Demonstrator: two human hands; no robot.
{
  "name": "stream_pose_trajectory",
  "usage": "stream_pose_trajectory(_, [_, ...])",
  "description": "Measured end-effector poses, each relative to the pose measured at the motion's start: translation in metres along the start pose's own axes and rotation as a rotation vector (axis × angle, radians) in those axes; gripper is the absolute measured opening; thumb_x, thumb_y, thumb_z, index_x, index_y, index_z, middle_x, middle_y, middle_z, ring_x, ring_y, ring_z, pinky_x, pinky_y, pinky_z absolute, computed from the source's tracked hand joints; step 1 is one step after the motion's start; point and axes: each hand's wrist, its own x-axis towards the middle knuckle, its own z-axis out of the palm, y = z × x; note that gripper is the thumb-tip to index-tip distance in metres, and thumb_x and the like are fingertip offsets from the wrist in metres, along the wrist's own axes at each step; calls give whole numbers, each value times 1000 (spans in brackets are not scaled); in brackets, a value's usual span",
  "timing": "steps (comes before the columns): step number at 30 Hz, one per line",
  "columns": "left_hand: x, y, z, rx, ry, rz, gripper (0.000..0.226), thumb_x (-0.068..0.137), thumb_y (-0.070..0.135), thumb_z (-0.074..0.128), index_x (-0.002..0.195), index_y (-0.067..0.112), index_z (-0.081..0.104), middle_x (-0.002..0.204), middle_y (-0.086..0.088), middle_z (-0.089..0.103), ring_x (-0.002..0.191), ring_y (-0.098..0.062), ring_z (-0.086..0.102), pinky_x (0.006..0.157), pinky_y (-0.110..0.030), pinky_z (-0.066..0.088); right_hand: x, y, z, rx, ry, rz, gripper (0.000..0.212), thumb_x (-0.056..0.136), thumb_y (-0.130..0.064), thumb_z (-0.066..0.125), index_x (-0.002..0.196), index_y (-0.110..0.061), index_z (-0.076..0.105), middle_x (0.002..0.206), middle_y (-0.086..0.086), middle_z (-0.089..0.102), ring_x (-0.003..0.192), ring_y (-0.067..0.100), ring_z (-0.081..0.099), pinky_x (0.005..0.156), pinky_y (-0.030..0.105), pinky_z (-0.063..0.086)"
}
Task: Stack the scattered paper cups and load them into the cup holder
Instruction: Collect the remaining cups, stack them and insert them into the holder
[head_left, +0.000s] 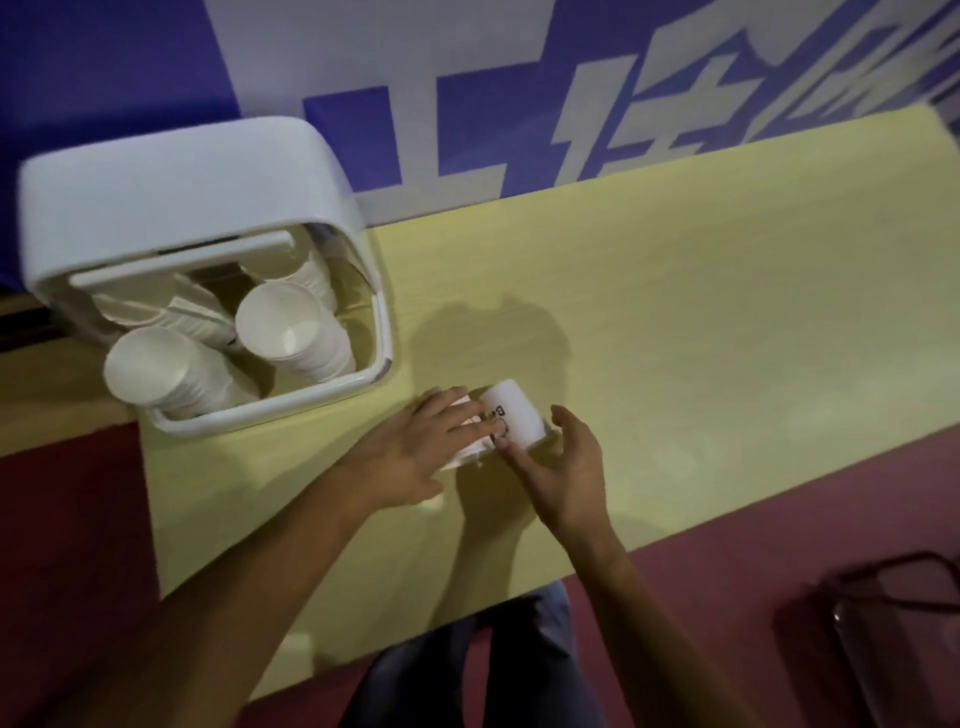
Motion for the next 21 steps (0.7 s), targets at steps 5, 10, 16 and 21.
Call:
stream_pose_trajectory(5, [11, -8, 0, 178, 159, 185, 76, 75, 15, 82, 141, 32, 50, 148, -1, 54, 138, -33, 49, 109, -48, 45, 2, 20, 12, -111, 7, -18, 85, 70, -73, 75, 125, -9, 63, 115, 8, 65, 106, 28, 57, 90, 38, 47])
stream_pose_trajectory(10, [14, -5, 0, 194, 192, 186, 60, 80, 39, 72, 136, 26, 53, 137, 0, 58, 128, -28, 53, 107, -47, 41, 0, 23, 9, -37, 7, -24, 78, 76, -53, 83, 132, -6, 56, 118, 13, 65, 106, 32, 59, 88, 43, 51])
stream_pose_trajectory(16, [-17, 24, -18, -585, 399, -222, 74, 74, 49, 88, 134, 24, 52, 128, 11, 59, 115, -6, 53, 99, -23, 41, -1, 2, -28, 172, 58, -59, 81, 78, -34, 85, 146, -24, 42, 137, -7, 54, 111, 13, 62, 83, 28, 57])
stream_pose_trajectory(21, [-73, 53, -60, -962, 785, -438, 62, 82, 71, 68, 131, 39, 48, 124, 24, 60, 115, 3, 57, 86, -8, 43, -5, -64, -65, 170, 62, -334, 73, 77, -46, 85, 140, -28, 52, 127, -23, 50, 114, 3, 55, 79, 9, 47])
